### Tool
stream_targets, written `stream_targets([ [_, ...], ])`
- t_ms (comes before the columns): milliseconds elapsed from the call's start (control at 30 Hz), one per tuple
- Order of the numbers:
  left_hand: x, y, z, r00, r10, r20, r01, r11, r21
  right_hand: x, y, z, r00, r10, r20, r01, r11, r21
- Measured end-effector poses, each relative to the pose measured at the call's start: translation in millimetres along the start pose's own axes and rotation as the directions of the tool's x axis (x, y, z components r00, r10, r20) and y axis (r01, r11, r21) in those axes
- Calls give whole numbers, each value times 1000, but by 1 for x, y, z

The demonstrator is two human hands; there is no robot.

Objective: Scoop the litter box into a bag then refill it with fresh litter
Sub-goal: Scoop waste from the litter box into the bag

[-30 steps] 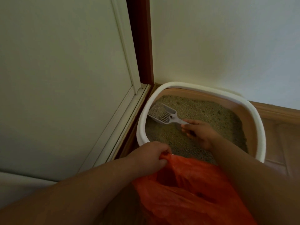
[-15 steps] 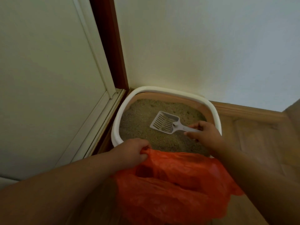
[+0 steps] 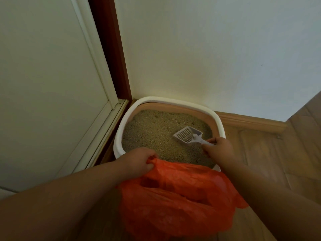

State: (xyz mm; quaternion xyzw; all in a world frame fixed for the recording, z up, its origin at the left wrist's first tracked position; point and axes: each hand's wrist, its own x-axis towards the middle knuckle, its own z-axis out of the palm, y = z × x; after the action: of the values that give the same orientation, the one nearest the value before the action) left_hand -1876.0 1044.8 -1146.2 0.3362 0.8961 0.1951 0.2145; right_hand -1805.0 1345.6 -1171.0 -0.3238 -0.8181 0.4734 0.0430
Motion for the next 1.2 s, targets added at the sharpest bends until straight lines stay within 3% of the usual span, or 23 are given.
stream_targets([
  [233,2,-10,1,999,8,-36,-9,999,-31,11,-1,10,989,125,-83,-128,991,-28],
  [333,4,-13,2,999,5,-38,-6,1000,-25,20,10,18,983,169,-68,-176,978,-116],
  [500,5,-16,4,999,16,-44,-17,1000,-18,28,10,20,988,142,-55,-152,945,-290],
  [733,5,-19,3,998,37,-43,-39,999,-39,41,4,27,981,179,-75,-194,923,-331],
  [967,7,-22,7,998,40,-57,-45,996,-73,73,3,37,987,110,-118,-143,934,-327],
  [1200,7,-25,10,998,35,-54,-41,994,-97,86,1,28,1000,8,-21,-14,954,-299],
])
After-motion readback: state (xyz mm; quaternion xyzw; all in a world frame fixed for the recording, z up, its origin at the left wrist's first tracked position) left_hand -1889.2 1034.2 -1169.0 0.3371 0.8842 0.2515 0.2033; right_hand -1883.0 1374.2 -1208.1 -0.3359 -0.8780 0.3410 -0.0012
